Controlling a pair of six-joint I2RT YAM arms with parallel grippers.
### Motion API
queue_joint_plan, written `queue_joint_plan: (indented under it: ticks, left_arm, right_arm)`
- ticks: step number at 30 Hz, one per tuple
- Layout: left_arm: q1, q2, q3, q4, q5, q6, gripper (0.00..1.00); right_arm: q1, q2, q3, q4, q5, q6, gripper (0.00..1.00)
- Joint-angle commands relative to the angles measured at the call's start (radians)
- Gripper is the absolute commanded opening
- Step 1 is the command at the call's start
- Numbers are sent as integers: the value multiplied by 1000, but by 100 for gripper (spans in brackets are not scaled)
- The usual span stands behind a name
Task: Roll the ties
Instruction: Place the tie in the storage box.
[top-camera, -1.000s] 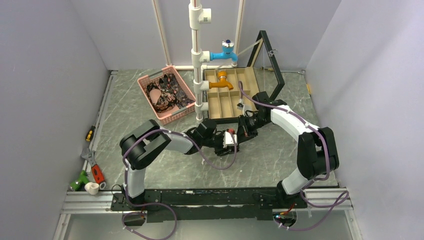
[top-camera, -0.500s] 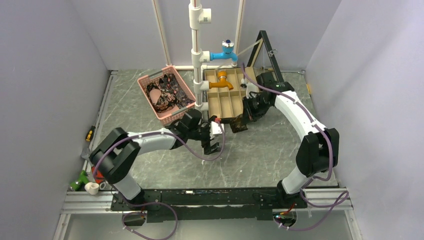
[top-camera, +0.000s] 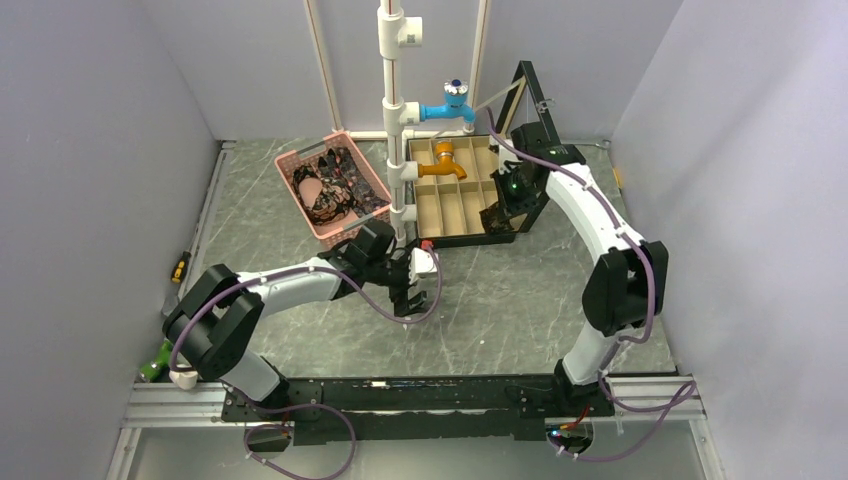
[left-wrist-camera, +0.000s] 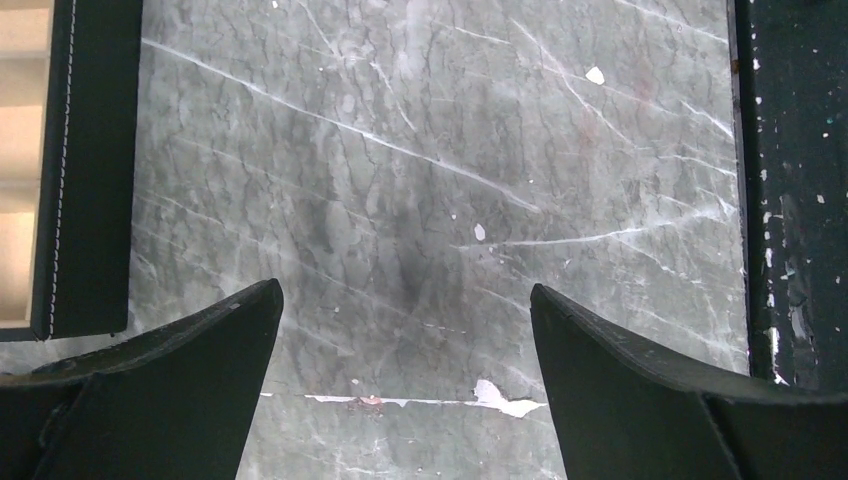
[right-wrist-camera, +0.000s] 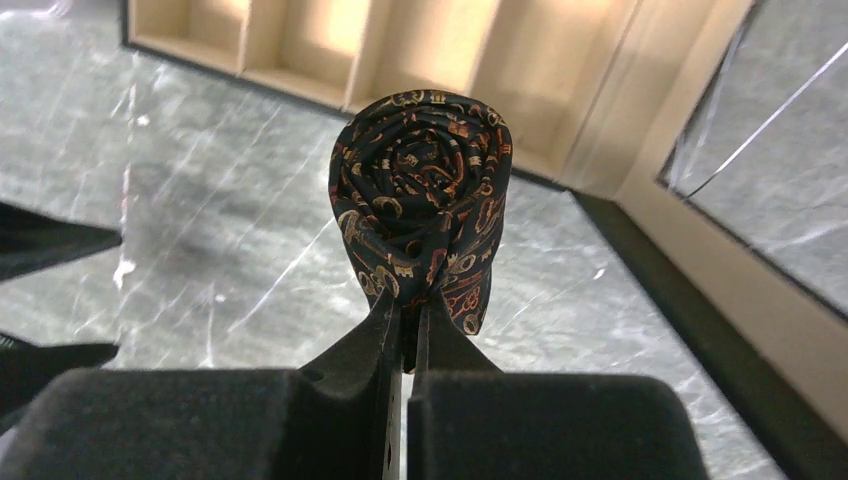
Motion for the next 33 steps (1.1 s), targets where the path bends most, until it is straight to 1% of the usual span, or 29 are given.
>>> queue_joint_plan:
  ticks: [1,4,15,25,33]
  left_arm:
    - [6,-33,-10,1,24,5,99]
    - [12,-36,-16,7,23,4,99]
    - [37,-39,-26,7,28,6,99]
    - [62,-41,-26,3,29,22,99]
    - [77,-34,-24,11,32,16,99]
  right_arm:
    - [-21,51,77,31,130,17,0]
    - [-31,86,85,41,160,29,0]
    - [-45,252,224,63,119,34,0]
    - [-46,349,245,68,202,34,0]
    - [-47,447,309,65,196,29,0]
